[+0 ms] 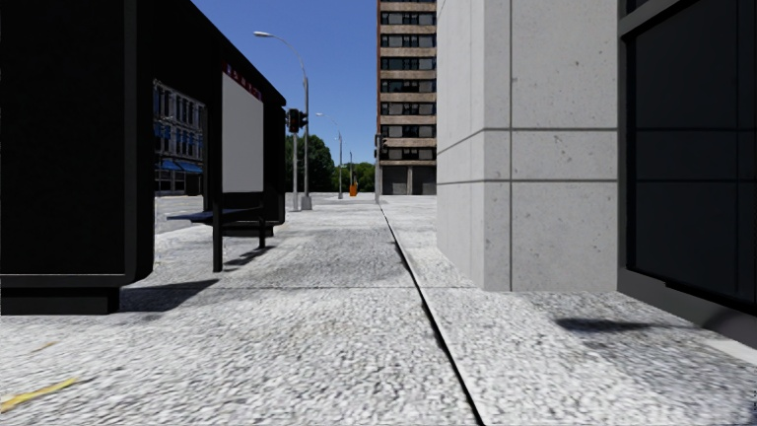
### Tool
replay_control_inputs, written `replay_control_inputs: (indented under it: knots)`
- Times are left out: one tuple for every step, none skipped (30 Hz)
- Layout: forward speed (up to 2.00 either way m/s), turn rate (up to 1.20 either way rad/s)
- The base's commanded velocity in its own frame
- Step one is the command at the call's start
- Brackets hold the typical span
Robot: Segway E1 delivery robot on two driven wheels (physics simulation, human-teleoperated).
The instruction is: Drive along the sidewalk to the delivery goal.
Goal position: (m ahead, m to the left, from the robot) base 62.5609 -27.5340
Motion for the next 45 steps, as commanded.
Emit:
replay_control_inputs:
  knots:
    - [2.0,0.0]
    - [2.0,0.0]
    - [2.0,0.0]
    - [2.0,0.0]
    - [2.0,0.0]
    - [2.0,0.0]
    - [2.0,0.0]
    - [2.0,0.0]
    - [2.0,0.0]
    - [2.0,0.0]
    - [2.0,0.0]
    - [2.0,0.0]
    - [2.0,0.0]
    - [2.0,0.0]
    - [2.0,0.0]
    - [2.0,0.0]
    - [2.0,0.0]
    - [2.0,0.0]
    - [2.0,0.0]
    - [2.0,0.0]
    - [2.0,0.0]
    - [2.0,0.0]
    - [2.0,0.0]
    - [2.0,0.0]
    - [2.0,0.0]
    - [2.0,0.0]
    - [2.0,0.0]
    - [2.0,0.0]
    - [2.0,0.0]
    - [2.0,0.0]
    - [2.0,0.0]
    - [2.0,0.0]
    - [2.0,0.0]
    - [2.0,0.0]
    - [2.0,0.0]
    - [2.0,0.0]
    - [2.0,0.0]
    - [2.0,0.0]
    - [2.0,0.0]
    - [2.0,0.0]
    - [2.0,0.0]
    - [2.0,0.0]
    - [2.0,0.0]
    - [2.0,0.0]
    - [2.0,0.0]
